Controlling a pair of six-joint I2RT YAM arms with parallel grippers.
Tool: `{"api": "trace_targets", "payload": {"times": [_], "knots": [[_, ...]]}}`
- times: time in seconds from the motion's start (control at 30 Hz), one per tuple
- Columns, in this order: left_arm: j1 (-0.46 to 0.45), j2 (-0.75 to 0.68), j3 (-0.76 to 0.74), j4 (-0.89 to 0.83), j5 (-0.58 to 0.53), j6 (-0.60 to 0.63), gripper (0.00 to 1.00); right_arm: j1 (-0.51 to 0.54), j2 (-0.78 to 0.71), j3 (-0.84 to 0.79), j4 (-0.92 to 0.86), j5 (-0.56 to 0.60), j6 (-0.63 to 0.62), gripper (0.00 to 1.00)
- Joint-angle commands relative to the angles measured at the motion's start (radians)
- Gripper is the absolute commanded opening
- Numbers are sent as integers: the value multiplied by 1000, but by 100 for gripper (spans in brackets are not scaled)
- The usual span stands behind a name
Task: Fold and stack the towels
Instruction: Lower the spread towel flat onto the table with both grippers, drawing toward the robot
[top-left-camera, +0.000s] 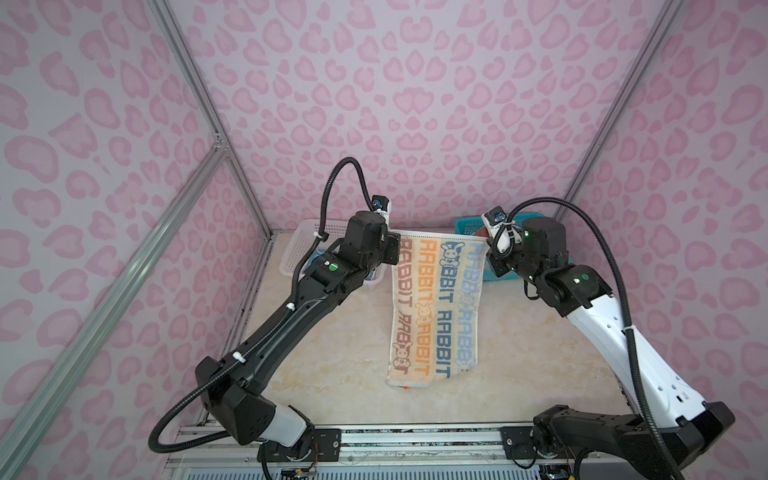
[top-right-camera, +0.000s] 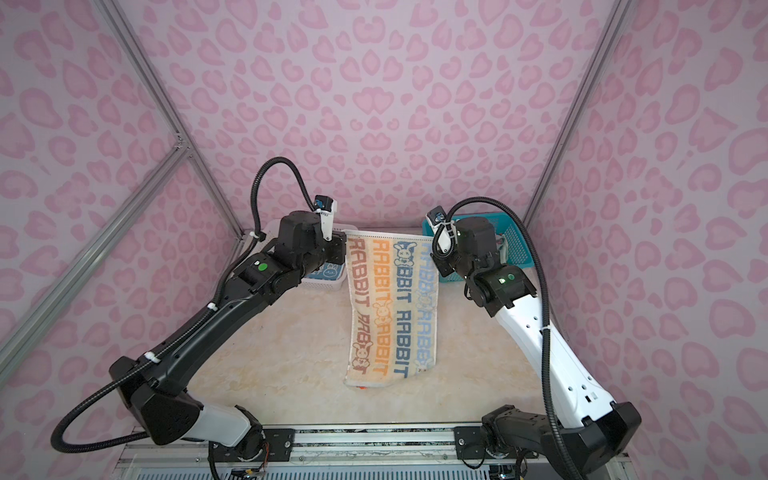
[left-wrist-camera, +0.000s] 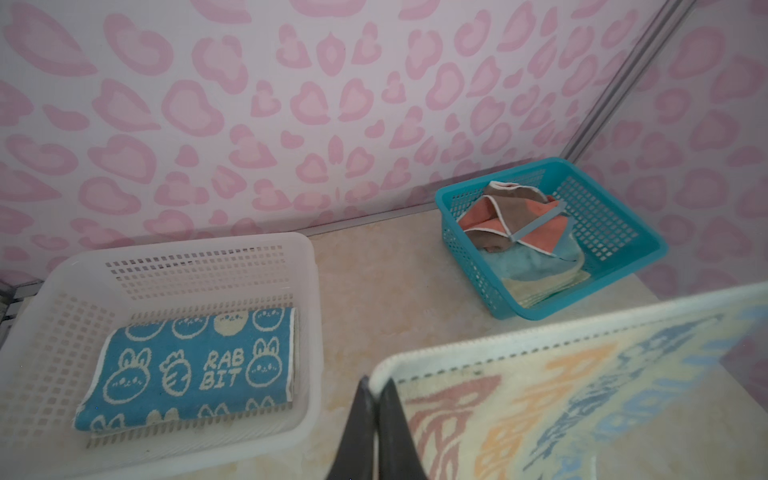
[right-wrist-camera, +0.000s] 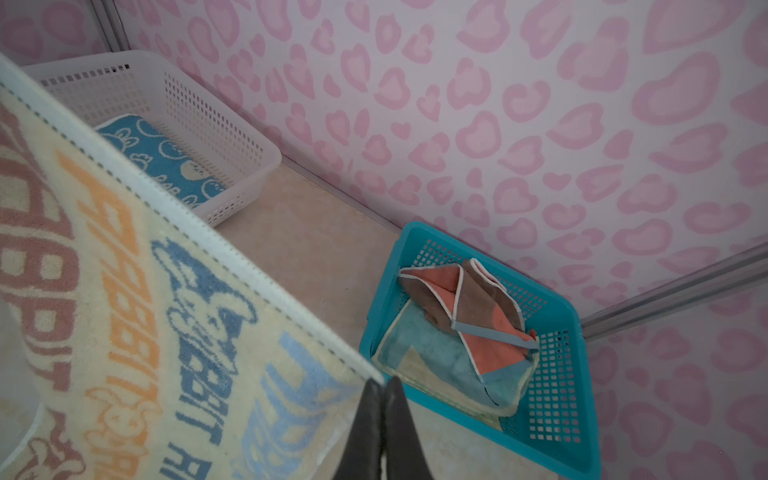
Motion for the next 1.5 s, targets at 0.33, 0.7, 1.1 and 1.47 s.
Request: {"api": "trace_targets", "payload": {"times": [0.33, 0.7, 1.1, 1.47], "knots": [[27, 197, -15, 187, -195, 86, 3, -74, 200, -104, 275, -17, 33, 0], [27, 142, -257, 237, -149, 43, 3, -60, 143, -325, 222, -147, 84, 0], [8, -27, -498, 262, -28, -47, 3, 36, -39, -548, 147, -169, 188, 0], [-75, -152, -645, 209, -36, -95, 3, 86, -189, -669, 130, -185, 279, 0]]}}
